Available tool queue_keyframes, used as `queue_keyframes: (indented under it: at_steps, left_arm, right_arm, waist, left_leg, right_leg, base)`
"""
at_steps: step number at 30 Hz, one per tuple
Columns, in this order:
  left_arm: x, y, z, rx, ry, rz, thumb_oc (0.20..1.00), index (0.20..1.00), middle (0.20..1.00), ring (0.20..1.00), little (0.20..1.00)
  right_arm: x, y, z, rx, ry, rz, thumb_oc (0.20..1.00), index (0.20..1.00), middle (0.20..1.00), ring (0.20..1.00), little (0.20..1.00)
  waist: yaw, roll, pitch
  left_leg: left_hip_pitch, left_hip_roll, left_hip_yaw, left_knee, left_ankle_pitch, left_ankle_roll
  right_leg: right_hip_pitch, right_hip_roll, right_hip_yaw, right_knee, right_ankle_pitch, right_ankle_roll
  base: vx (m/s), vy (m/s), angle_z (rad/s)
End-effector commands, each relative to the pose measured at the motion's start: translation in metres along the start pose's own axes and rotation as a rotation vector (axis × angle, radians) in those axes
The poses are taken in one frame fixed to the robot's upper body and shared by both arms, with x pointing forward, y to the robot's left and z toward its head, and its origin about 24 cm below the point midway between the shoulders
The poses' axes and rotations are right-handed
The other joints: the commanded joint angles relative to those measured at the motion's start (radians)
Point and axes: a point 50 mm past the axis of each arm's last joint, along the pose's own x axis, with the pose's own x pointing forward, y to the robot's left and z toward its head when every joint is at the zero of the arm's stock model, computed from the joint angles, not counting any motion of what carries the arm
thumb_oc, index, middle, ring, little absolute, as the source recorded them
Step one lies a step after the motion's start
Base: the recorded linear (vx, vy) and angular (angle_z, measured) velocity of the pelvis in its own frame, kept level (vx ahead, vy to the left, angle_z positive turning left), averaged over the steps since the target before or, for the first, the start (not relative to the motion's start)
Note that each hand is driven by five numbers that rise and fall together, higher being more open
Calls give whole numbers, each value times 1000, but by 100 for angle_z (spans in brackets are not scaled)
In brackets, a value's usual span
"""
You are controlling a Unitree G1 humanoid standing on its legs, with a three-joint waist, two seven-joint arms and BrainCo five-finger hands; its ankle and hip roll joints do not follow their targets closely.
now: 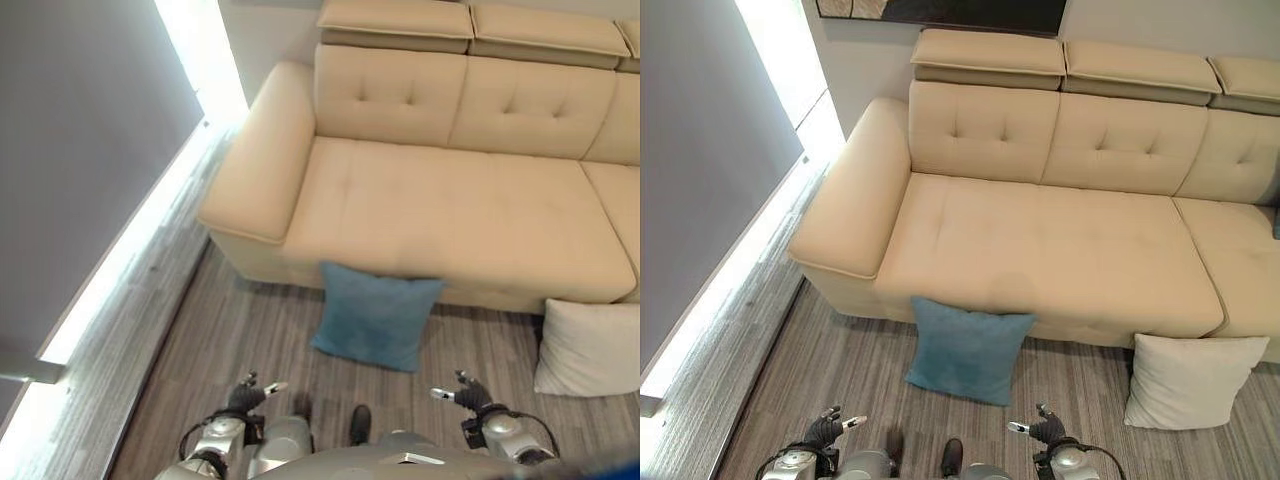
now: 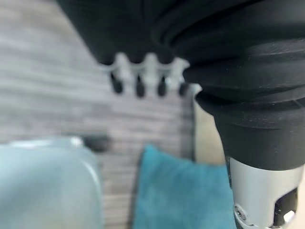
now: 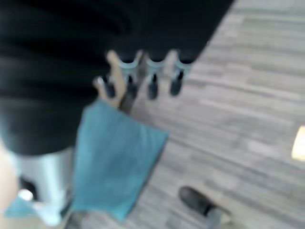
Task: Pick up all the scattered cushions and arrange them neatly on the sofa.
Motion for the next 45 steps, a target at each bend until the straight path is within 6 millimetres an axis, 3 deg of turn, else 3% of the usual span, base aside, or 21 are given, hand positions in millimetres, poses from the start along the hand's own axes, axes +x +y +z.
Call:
queue_keyframes:
  at_steps: [1, 7, 9, 12, 15, 18, 19, 25, 30, 31, 32, 33, 35, 36, 40, 42, 43, 45]
  left_arm:
    - [1, 1, 3, 30, -16, 13, 1000, 1000, 1000, 1000, 1000]
    - [-1, 3, -6, 48, 14, 17, 1000, 1000, 1000, 1000, 1000]
    - [-1, 6, -3, 31, 2, 26, 1000, 1000, 1000, 1000, 1000]
    - [0, 9, 1, 28, -7, 33, 1000, 1000, 1000, 1000, 1000]
    - [0, 13, 4, -5, -25, 50, 1000, 1000, 1000, 1000, 1000]
    - [0, 15, 6, -7, -31, 54, 1000, 1000, 1000, 1000, 1000]
    - [0, 15, 5, -6, -36, 58, 1000, 1000, 1000, 1000, 1000]
    - [3, 12, 20, -40, -81, 66, 1000, 1000, 1000, 1000, 1000]
    - [10, 10, 96, -84, -301, 109, 1000, 1000, 1000, 1000, 1000]
    - [9, 9, 128, -68, -391, 115, 1000, 1000, 1000, 1000, 1000]
    - [8, 9, 141, -71, -428, 123, 1000, 1000, 1000, 1000, 1000]
    - [4, 10, 171, -75, -512, 147, 1000, 1000, 1000, 1000, 1000]
    - [-4, 13, 208, -98, -603, 181, 1000, 1000, 1000, 1000, 1000]
    - [-4, 13, 208, -98, -603, 181, 1000, 1000, 1000, 1000, 1000]
    - [-22, 23, 266, -181, -735, 222, 1000, 1000, 1000, 1000, 1000]
    - [-27, 25, 277, -202, -763, 226, 1000, 1000, 1000, 1000, 1000]
    - [-40, 28, 303, -225, -833, 237, 1000, 1000, 1000, 1000, 1000]
    - [-52, 28, 323, -210, -899, 244, 1000, 1000, 1000, 1000, 1000]
  right_arm:
    - [1, -11, 4, 31, -29, -32, 1000, 1000, 1000, 1000, 1000]
    - [0, -6, 2, 48, -24, -21, 1000, 1000, 1000, 1000, 1000]
    - [2, -4, 14, 42, -63, -12, 1000, 1000, 1000, 1000, 1000]
    - [3, -2, 26, 25, -105, -2, 1000, 1000, 1000, 1000, 1000]
    - [4, -1, 40, 27, -165, 4, 1000, 1000, 1000, 1000, 1000]
    - [3, 0, 43, 23, -180, 10, 1000, 1000, 1000, 1000, 1000]
    - [3, 1, 42, 9, -184, 19, 1000, 1000, 1000, 1000, 1000]
    - [3, -10, 48, 9, -211, -15, 1000, 1000, 1000, 1000, 1000]
    - [7, -29, 90, 30, -321, -102, 1000, 1000, 1000, 1000, 1000]
    - [6, -39, 111, 36, -375, -145, 1000, 1000, 1000, 1000, 1000]
    - [6, -44, 121, 44, -401, -167, 1000, 1000, 1000, 1000, 1000]
    - [4, -53, 147, 60, -467, -212, 1000, 1000, 1000, 1000, 1000]
    - [-2, -69, 181, 80, -551, -282, 1000, 1000, 1000, 1000, 1000]
    - [-2, -69, 181, 80, -551, -282, 1000, 1000, 1000, 1000, 1000]
    - [-22, -98, 242, 129, -699, -420, 1000, 1000, 1000, 1000, 1000]
    - [-27, -103, 253, 144, -729, -443, 1000, 1000, 1000, 1000, 1000]
    - [-39, -116, 275, 172, -792, -497, 1000, 1000, 1000, 1000, 1000]
    - [-52, -126, 293, 190, -862, -543, 1000, 1000, 1000, 1000, 1000]
  waist:
    - [16, 9, 7]
    - [20, 20, -16]
    - [28, 29, -2]
    - [25, 37, 10]
    - [20, 47, 17]
    - [9, 41, 28]
    - [10, 30, 30]
    - [-1, 29, 62]
    - [-23, 34, 146]
    - [-36, 34, 158]
    - [-41, 35, 155]
    - [-49, 39, 158]
    - [-60, 45, 163]
    - [-60, 45, 162]
    - [-79, 61, 182]
    - [-79, 65, 184]
    - [-86, 73, 192]
    - [-95, 79, 201]
  left_leg:
    - [51, -30, 1, 52, 6, 34]
    - [135, -45, 6, -22, -19, 79]
    - [137, -52, 20, -12, -34, 102]
    - [140, -51, 20, -13, -41, 113]
    - [137, -36, 25, -13, -56, 107]
    - [138, -30, 21, -2, -66, 100]
    - [141, -22, 26, 4, -73, 92]
    - [91, -3, 12, 23, -60, 72]
    - [-115, -3, -11, 106, -35, 55]
    - [-207, -4, -13, 136, -25, 52]
    - [-253, -3, -13, 151, -21, 51]
    - [-341, -3, -9, 170, -14, 50]
    - [-441, -3, 0, 195, -8, 46]
    - [-442, -3, 1, 196, -9, 46]
    - [-656, -2, 13, 276, -10, 45]
    - [-682, 0, 8, 297, -43, 40]
    - [-763, 1, 15, 335, -48, 39]
    - [-834, -2, 14, 368, -56, 39]
  right_leg:
    - [-8, -44, 54, 62, -32, 96]
    - [-12, -72, 68, 138, -48, 121]
    - [-63, -85, 80, 230, -47, 141]
    - [-104, -93, 109, 265, -38, 152]
    - [-150, -134, 145, 205, 13, 163]
    - [-176, -139, 170, 189, 35, 168]
    - [-160, -153, 140, 151, 36, 170]
    - [-181, -133, 122, 150, 21, 149]
    - [-378, -131, 94, 257, 9, 134]
    - [-467, -129, 98, 292, 11, 132]
    - [-510, -132, 101, 302, 13, 132]
    - [-600, -136, 110, 328, 18, 133]
    - [-698, -143, 121, 352, 24, 136]
    - [-700, -143, 121, 352, 24, 136]
    - [-914, -154, 146, 421, 33, 138]
    - [-942, -153, 153, 446, 6, 143]
    - [-1022, -158, 168, 482, 2, 142]
    - [-1091, -156, 176, 508, -3, 138]
  base:
    - [180, 107, -28]
    - [143, 140, -15]
    - [45, 135, -27]
    - [28, 32, -39]
    - [57, -84, -22]
    - [60, -93, -20]
    - [104, -181, 15]
    - [10, -151, 9]
    - [-260, -82, 19]
    - [-246, -8, 19]
    - [-255, 18, 10]
    - [-187, 44, 0]
    - [-142, 62, -4]
    - [-79, 51, -2]
    - [-84, 66, -8]
    - [17, 39, 4]
    - [19, 56, 3]
    - [-29, 53, 5]
